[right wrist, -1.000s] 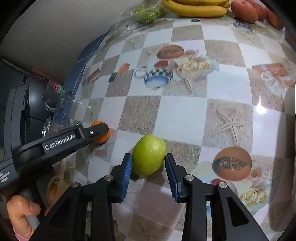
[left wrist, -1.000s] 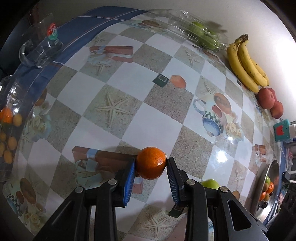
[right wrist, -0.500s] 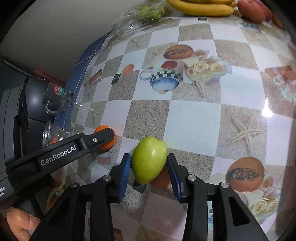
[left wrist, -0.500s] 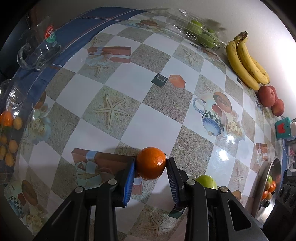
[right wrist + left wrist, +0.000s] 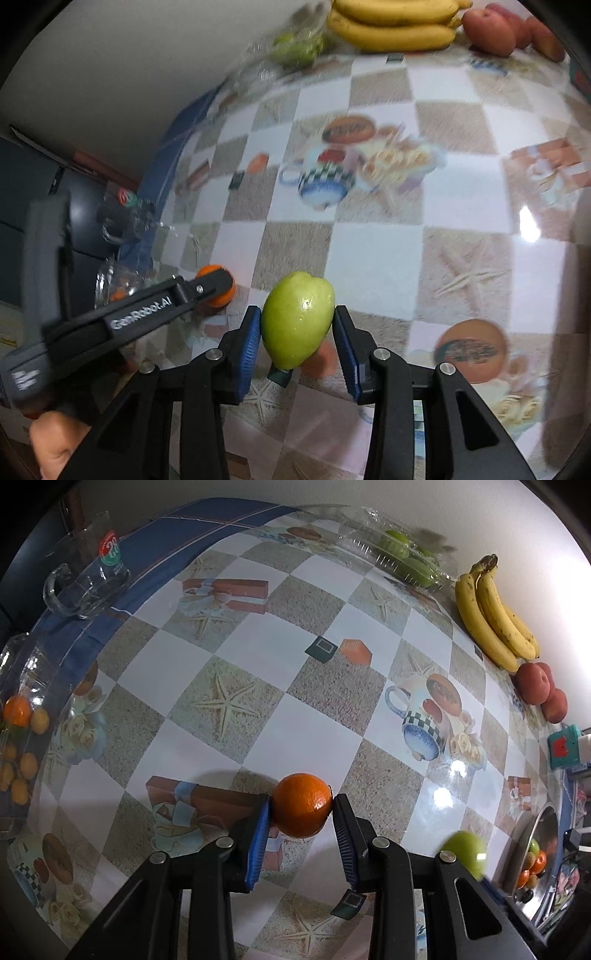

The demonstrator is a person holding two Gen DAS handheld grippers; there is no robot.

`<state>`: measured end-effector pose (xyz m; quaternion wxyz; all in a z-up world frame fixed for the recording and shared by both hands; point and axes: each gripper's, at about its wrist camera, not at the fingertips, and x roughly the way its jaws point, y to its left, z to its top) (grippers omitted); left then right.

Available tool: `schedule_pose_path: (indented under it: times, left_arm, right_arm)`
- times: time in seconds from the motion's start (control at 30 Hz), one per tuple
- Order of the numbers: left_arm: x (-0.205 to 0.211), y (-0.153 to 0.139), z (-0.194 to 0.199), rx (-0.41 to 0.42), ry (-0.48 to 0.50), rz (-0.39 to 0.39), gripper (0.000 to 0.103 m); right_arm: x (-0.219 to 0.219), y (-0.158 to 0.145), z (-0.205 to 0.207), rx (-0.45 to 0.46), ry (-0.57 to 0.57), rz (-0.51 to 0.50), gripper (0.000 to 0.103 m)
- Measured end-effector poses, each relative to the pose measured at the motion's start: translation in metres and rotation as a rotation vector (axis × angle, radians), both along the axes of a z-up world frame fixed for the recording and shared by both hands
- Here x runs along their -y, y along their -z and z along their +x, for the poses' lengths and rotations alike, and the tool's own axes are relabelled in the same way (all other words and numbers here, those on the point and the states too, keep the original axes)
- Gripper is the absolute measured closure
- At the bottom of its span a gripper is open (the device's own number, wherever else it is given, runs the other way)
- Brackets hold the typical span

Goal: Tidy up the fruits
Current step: 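Lift the orange and green pear off the table with both tools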

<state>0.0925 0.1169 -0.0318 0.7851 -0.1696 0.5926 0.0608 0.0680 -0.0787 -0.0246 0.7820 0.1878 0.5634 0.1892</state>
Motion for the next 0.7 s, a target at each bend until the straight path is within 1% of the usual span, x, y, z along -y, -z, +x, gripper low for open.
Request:
schedule_pose_path:
  times: [0.07,0.2,0.33,0.4,0.53,0.7]
  left_arm:
    - [0.002,-0.002,0.000,0.007,-0.002,-0.004,0.067]
    - [0.009,-0.008,-0.001,0.021,0.001,-0.002,0.067]
    - [0.023,-0.014,-0.001,0.040,0.024,-0.007,0.067]
    - [0.032,-0.019,-0.001,0.052,0.043,-0.006,0.067]
    - [0.055,-0.026,0.001,0.073,0.087,-0.003,0.067]
    - [0.091,-0.032,0.005,0.086,0.169,-0.014,0.067]
  right_arm:
    - [0.014,-0.010,-0.001,0.013,0.033,0.003,0.062]
    - [0.044,-0.027,-0.001,0.044,0.110,-0.050,0.062]
    - [0.078,-0.040,0.000,0.061,0.193,-0.066,0.062]
    - [0.098,-0.045,-0.001,0.068,0.238,-0.079,0.062]
    - [0.135,-0.052,-0.004,0.072,0.322,-0.072,0.062]
    - [0.178,-0.058,-0.012,0.076,0.428,-0.122,0.062]
